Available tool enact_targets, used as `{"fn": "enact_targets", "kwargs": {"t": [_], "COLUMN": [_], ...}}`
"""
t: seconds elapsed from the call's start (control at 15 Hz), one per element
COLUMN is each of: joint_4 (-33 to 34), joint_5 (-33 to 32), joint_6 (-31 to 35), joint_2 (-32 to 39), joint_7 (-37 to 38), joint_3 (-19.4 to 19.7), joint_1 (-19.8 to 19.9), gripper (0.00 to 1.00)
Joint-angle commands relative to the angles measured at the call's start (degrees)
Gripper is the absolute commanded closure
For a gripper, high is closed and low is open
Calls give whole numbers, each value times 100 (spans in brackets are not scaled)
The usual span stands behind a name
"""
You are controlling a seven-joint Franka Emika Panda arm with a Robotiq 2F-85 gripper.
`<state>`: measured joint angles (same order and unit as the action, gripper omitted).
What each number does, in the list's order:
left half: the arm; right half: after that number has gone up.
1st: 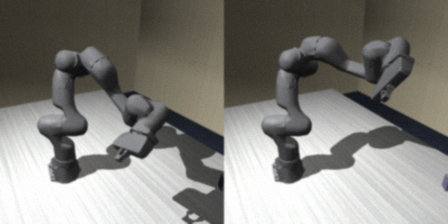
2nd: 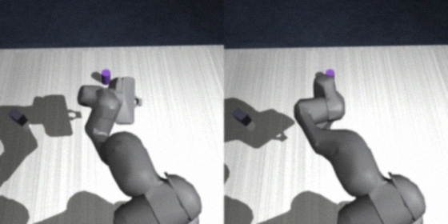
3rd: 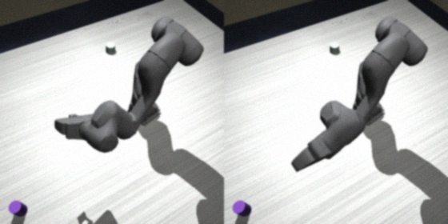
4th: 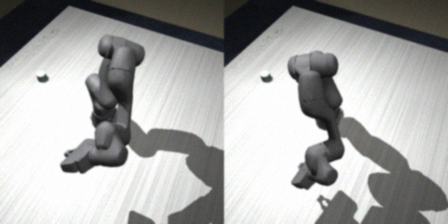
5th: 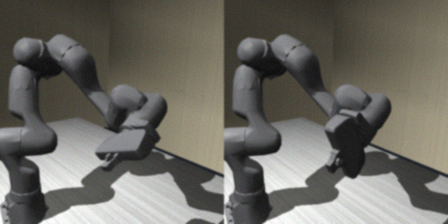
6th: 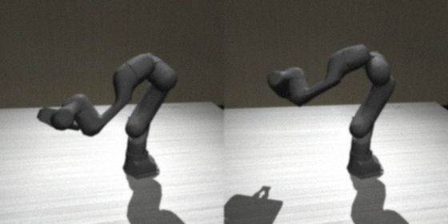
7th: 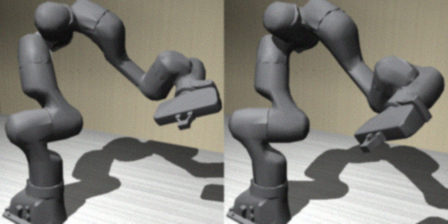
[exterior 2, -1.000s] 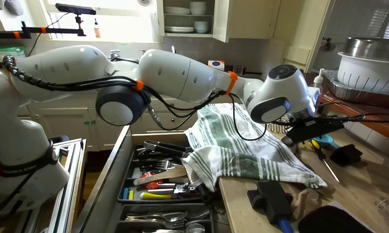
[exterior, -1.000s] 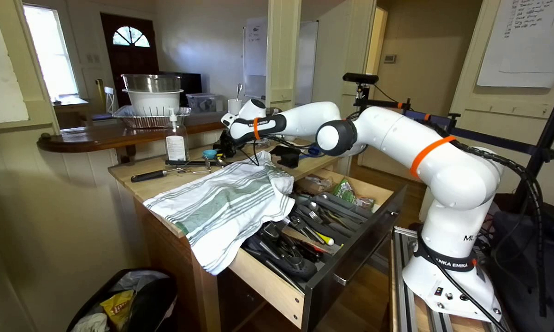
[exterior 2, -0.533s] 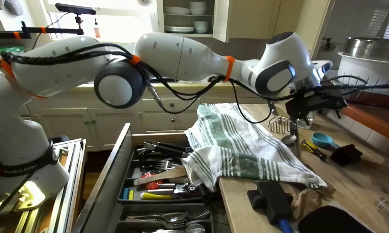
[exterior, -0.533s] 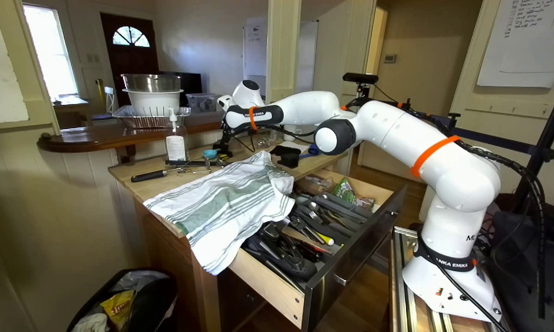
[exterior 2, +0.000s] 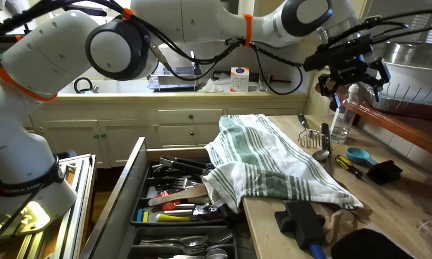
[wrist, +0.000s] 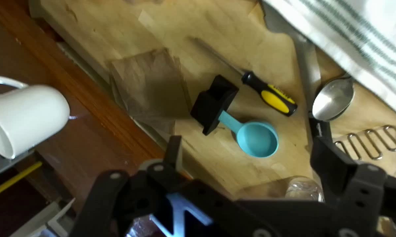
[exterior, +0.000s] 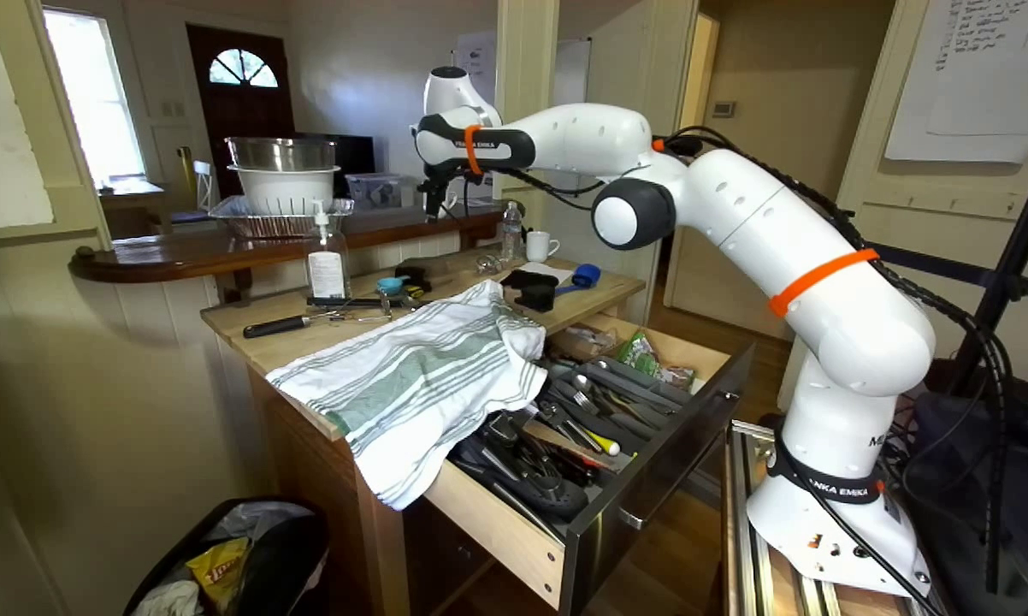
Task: Unfold the green and white towel and lay it out on the countertop.
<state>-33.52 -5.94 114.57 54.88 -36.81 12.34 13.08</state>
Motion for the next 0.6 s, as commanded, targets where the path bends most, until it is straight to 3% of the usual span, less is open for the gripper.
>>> {"fn": "enact_targets", "kwargs": {"t": [0.0,0.2,0.4,0.47,0.53], "joint_4": [-697,-1262,-2108,-1209,-1427], "joint_5": [4,140,485,277,343], "joint_6": [-945,-1405,-1259,-1358,-1356], "joint_2": [-644,-1058,-1522,-987,-1105], "joint_7": [442,964,1503,1166,1292], "joint_3": [119,91,-36,45,34], "joint_1": [-47,-51,16,25,27], "gripper": [0,0,0,0,0]}}
